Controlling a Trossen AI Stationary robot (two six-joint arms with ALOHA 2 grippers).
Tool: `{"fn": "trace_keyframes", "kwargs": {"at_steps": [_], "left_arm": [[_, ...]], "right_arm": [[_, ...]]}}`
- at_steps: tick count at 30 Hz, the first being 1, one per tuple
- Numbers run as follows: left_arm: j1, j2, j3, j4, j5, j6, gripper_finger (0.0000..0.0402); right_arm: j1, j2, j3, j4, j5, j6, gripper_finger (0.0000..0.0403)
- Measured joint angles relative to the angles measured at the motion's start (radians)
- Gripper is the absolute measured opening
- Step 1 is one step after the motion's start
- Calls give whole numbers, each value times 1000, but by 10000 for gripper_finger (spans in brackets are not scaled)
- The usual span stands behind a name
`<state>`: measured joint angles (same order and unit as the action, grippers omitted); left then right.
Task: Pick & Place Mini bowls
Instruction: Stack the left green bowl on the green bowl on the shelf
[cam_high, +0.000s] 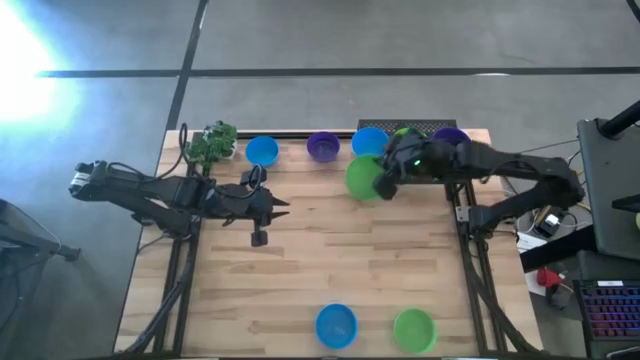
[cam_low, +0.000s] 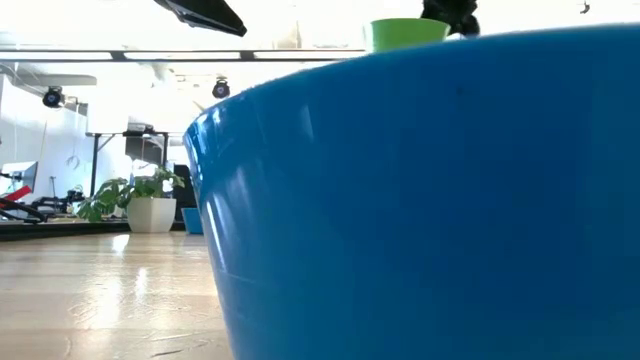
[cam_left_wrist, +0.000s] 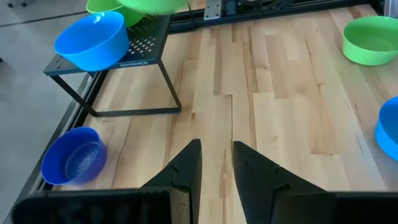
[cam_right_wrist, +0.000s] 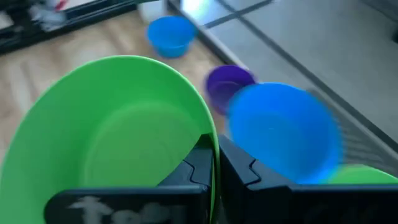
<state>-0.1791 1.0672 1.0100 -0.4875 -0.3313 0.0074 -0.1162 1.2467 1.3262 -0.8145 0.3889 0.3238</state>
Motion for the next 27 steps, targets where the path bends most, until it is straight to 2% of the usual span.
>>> {"fn": "trace_keyframes", "kwargs": {"at_steps": [9, 20, 27], "left_arm": [[0, 0, 0, 0, 0, 0, 84], [-1, 0, 0, 0, 0, 0, 84], [-1, 0, 0, 1, 0, 0, 84]], "right_arm": [[-182, -107, 0, -59, 5, 10, 8], [-427, -101, -1, -172, 3, -70, 8], [-515, -101, -20, -200, 5, -95, 8]]}}
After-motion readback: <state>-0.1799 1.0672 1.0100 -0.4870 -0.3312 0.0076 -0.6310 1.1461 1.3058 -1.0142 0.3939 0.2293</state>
